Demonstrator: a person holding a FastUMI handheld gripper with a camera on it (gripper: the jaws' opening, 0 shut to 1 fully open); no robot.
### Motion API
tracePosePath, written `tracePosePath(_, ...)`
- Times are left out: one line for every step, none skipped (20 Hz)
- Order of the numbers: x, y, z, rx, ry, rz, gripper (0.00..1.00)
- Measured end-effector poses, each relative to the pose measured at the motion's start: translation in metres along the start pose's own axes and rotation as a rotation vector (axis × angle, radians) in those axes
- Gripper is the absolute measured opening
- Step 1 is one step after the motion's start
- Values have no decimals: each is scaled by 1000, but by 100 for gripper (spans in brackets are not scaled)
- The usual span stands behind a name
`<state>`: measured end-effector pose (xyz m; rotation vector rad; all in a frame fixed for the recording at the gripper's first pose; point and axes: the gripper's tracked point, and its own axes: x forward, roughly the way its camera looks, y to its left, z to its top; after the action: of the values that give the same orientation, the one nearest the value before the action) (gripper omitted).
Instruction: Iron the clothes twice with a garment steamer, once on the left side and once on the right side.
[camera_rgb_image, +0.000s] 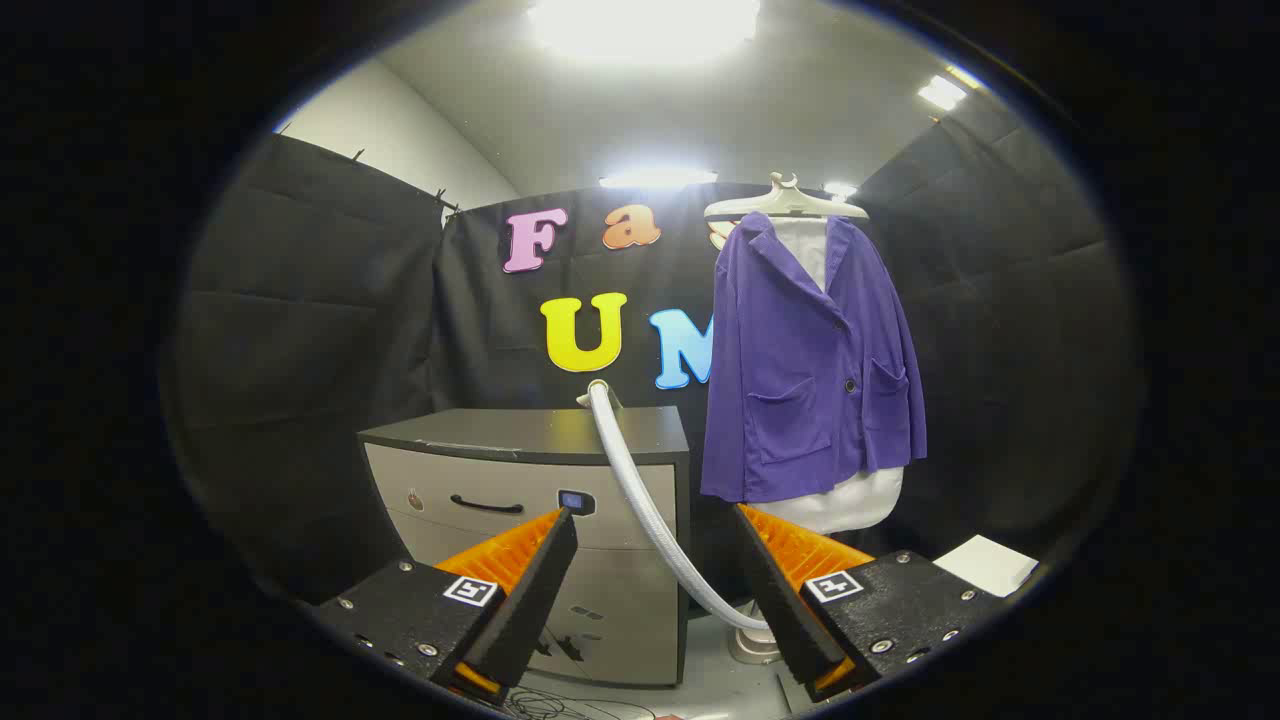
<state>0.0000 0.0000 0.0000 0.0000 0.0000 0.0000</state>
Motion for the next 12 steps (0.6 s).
tracePosePath(1,0,-1,3,4,0,95)
tracePosePath(1,-1,-2,5,8,-2,95)
tracePosePath(1,-2,-2,5,9,-5,95)
tracePosePath(1,-3,-1,4,8,-7,95)
tracePosePath(-1,-3,-2,4,7,-7,95)
tracePosePath(-1,-3,-1,4,7,-7,95)
tracePosePath(-1,-3,-2,5,7,-8,95)
tracePosePath(0,-4,-1,6,8,-9,95)
tracePosePath(-1,-4,-1,8,9,-9,95)
tracePosePath(-1,-4,-1,9,10,-8,95)
tracePosePath(-1,-5,-2,7,13,-9,95)
tracePosePath(-1,-6,-2,6,14,-10,95)
